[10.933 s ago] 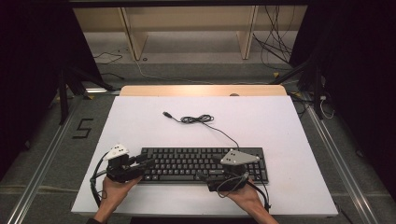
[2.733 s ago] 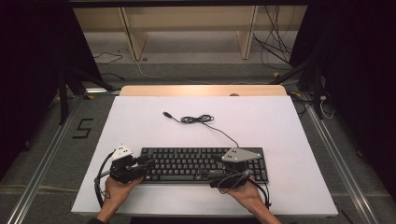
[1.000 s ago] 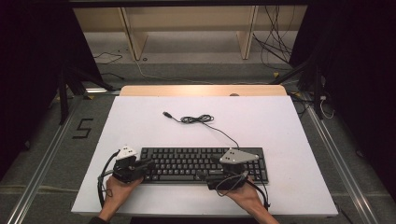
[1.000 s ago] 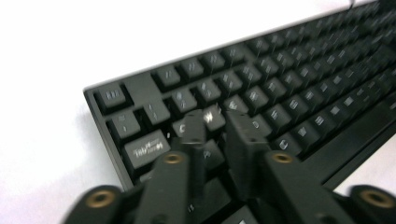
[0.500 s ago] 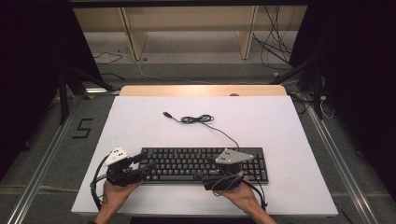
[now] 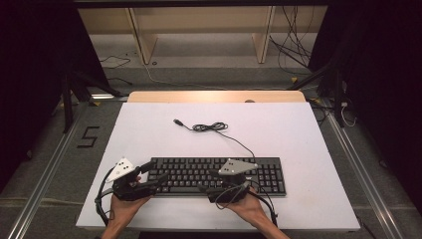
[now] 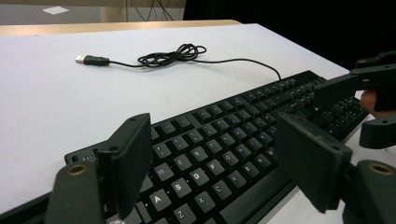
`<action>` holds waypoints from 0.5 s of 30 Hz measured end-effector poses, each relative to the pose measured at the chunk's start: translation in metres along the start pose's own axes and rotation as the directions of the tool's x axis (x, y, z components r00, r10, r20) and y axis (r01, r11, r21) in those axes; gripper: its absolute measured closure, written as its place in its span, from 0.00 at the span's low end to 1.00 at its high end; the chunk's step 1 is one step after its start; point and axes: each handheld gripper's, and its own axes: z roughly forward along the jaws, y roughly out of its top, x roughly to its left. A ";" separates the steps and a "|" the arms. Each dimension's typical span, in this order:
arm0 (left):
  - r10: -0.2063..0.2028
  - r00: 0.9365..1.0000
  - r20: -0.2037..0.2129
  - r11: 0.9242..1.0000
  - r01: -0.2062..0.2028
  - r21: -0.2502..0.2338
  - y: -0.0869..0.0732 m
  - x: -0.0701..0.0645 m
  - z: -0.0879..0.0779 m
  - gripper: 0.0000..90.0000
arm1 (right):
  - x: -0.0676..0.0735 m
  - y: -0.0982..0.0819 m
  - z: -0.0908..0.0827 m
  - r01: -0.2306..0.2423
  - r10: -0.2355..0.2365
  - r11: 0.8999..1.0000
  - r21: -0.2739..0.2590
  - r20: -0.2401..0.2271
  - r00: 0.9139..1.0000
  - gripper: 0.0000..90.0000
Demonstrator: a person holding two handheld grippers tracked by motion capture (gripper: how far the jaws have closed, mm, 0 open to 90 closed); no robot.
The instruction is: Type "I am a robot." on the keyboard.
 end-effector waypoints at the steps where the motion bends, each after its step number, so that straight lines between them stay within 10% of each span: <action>1: 0.000 1.000 0.000 1.000 0.000 0.001 0.000 0.000 0.000 0.31 | 0.000 0.000 0.001 0.003 -0.003 1.000 0.001 -0.004 1.000 0.45; 15: -0.003 1.000 -0.005 1.000 0.003 0.001 0.000 0.000 0.000 0.30 | -0.003 -0.002 0.018 0.017 -0.016 0.997 0.080 -0.013 1.000 0.96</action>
